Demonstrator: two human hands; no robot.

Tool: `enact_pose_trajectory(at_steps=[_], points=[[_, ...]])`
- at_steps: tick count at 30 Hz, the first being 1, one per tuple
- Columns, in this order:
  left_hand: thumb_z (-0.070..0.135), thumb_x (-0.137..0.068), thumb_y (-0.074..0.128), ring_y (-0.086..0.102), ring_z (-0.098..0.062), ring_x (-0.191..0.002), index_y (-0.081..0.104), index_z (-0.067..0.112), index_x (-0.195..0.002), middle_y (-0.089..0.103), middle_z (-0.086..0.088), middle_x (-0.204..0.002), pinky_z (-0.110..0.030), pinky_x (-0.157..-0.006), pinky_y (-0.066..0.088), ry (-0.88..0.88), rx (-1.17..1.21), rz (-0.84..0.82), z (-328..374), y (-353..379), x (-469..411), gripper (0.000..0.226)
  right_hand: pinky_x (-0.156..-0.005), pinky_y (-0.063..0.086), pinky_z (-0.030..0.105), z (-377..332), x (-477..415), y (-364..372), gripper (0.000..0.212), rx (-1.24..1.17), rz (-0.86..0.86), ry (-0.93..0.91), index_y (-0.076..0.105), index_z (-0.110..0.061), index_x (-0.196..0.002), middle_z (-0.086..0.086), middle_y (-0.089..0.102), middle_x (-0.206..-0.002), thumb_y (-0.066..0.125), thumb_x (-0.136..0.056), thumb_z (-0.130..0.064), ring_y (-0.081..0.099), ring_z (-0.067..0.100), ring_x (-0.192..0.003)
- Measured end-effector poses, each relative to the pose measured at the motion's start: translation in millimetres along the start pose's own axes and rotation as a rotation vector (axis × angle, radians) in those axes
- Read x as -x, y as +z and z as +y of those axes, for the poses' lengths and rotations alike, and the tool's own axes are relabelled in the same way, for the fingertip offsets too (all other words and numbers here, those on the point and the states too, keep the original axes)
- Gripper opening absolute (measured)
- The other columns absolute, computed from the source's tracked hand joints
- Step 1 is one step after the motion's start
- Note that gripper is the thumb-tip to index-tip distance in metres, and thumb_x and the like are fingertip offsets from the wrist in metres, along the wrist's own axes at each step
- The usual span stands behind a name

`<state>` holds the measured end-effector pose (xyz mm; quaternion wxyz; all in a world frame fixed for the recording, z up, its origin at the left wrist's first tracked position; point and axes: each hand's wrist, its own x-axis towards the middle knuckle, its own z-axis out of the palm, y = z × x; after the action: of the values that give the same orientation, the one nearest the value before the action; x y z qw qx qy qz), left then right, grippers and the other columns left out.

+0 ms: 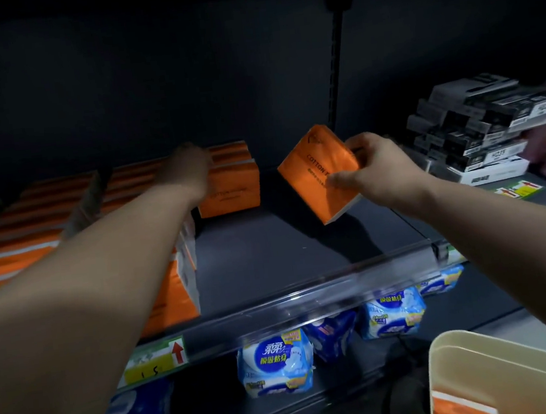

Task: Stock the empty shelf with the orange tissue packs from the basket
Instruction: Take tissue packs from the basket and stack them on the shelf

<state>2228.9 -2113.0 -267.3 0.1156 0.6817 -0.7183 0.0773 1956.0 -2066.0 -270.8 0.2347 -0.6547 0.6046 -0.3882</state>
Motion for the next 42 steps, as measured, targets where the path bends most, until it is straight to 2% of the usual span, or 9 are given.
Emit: enact_pose_trajectory(at_steps=[5, 9, 12, 15, 19, 24, 31, 35, 42], points=[[0.000, -0.085, 0.056, 0.056, -0.038, -0.112, 0.062, -0.001, -0.116, 0.059, -0.024, -0.121, -0.040, -0.094, 0.046, -0.009, -0.009, 0.006, -2.8, 4.7, -5.4, 0.031, -0.058, 0.041, 0.017, 1.2, -1.4, 4.9, 0.055, -0.010, -0.021, -0.004, 0.051, -0.017, -0.119, -0.002, 0.059, -0.100, 0.079, -0.072, -0.023, 0.056, 0.003, -0.079], [-0.002, -0.084, 0.056, 0.057, -0.038, -0.112, 0.061, -0.003, -0.115, 0.060, -0.025, -0.120, -0.039, -0.092, 0.045, -0.066, 0.076, 0.024, -1.8, 6.9, -4.4, 0.031, -0.070, 0.045, 0.023, 0.4, -2.0, 12.0, 0.060, -0.011, -0.026, -0.005, 0.052, -0.015, -0.120, 0.002, 0.062, -0.105, 0.082, -0.068, -0.020, 0.060, 0.014, -0.087], [0.006, -0.086, 0.060, 0.052, -0.037, -0.119, 0.055, -0.002, -0.125, 0.054, -0.025, -0.130, -0.037, -0.098, 0.041, -0.085, 0.132, 0.030, -3.4, 3.9, 1.1, 0.041, -0.067, 0.044, 0.020, -5.0, -2.0, 17.8, 0.062, -0.004, -0.049, -0.012, 0.053, -0.019, -0.118, -0.001, 0.061, -0.104, 0.084, -0.065, -0.019, 0.060, 0.013, -0.088], [0.017, -0.085, 0.065, 0.055, -0.036, -0.114, 0.058, 0.003, -0.122, 0.058, -0.021, -0.126, -0.034, -0.091, 0.043, -0.077, 0.182, 0.056, -14.9, -7.7, 9.5, 0.040, -0.065, 0.047, 0.021, -15.9, -2.3, 26.6, 0.053, 0.025, -0.103, -0.059, 0.056, -0.026, -0.108, -0.005, 0.062, -0.097, 0.083, -0.064, -0.016, 0.061, 0.011, -0.085], [0.029, -0.089, 0.059, 0.058, -0.033, -0.108, 0.061, 0.013, -0.119, 0.061, -0.014, -0.121, -0.033, -0.087, 0.045, -0.101, 0.222, 0.098, -36.7, -22.7, 33.0, 0.034, -0.075, 0.054, 0.030, -35.1, -3.8, 46.9, 0.046, 0.116, -0.178, -0.138, 0.060, -0.030, -0.103, -0.002, 0.064, -0.097, 0.076, -0.066, -0.007, 0.063, 0.017, -0.088], [0.044, -0.088, 0.056, 0.055, -0.031, -0.112, 0.055, 0.020, -0.125, 0.058, -0.010, -0.126, -0.036, -0.090, 0.047, -0.162, 0.177, 0.054, -54.2, -24.6, 63.9, 0.044, -0.088, 0.048, 0.030, -57.0, -7.6, 80.1, 0.048, 0.310, -0.208, -0.263, 0.062, -0.021, -0.117, 0.006, 0.065, -0.112, 0.069, -0.072, -0.006, 0.059, 0.024, -0.105], [0.042, -0.089, 0.052, 0.056, -0.030, -0.110, 0.059, 0.022, -0.119, 0.060, -0.009, -0.120, -0.036, -0.088, 0.047, -0.202, 0.167, 0.025, -57.2, -21.3, 76.7, 0.037, -0.103, 0.036, 0.038, -63.0, -22.6, 113.7, 0.050, 0.511, -0.183, -0.307, 0.052, -0.031, -0.130, 0.012, 0.042, -0.131, 0.058, -0.084, -0.012, 0.035, 0.033, -0.122], [0.042, -0.088, 0.052, 0.056, -0.029, -0.110, 0.060, 0.022, -0.117, 0.060, -0.007, -0.121, -0.034, -0.087, 0.045, -0.200, 0.163, 0.042, -57.1, -20.6, 76.5, 0.036, -0.102, 0.035, 0.039, -64.4, -27.9, 122.6, 0.054, 0.627, -0.123, -0.311, 0.046, -0.036, -0.135, 0.013, 0.037, -0.132, 0.057, -0.086, -0.017, 0.034, 0.035, -0.118], [0.041, -0.088, 0.052, 0.058, -0.026, -0.103, 0.059, 0.024, -0.114, 0.062, -0.006, -0.114, -0.030, -0.075, 0.042, -0.198, 0.168, 0.056, -56.8, -22.7, 80.8, 0.032, -0.100, 0.033, 0.039, -61.5, -19.5, 125.8, 0.055, 0.592, -0.057, -0.326, 0.045, -0.030, -0.137, 0.010, 0.044, -0.133, 0.056, -0.086, -0.014, 0.038, 0.034, -0.118]])
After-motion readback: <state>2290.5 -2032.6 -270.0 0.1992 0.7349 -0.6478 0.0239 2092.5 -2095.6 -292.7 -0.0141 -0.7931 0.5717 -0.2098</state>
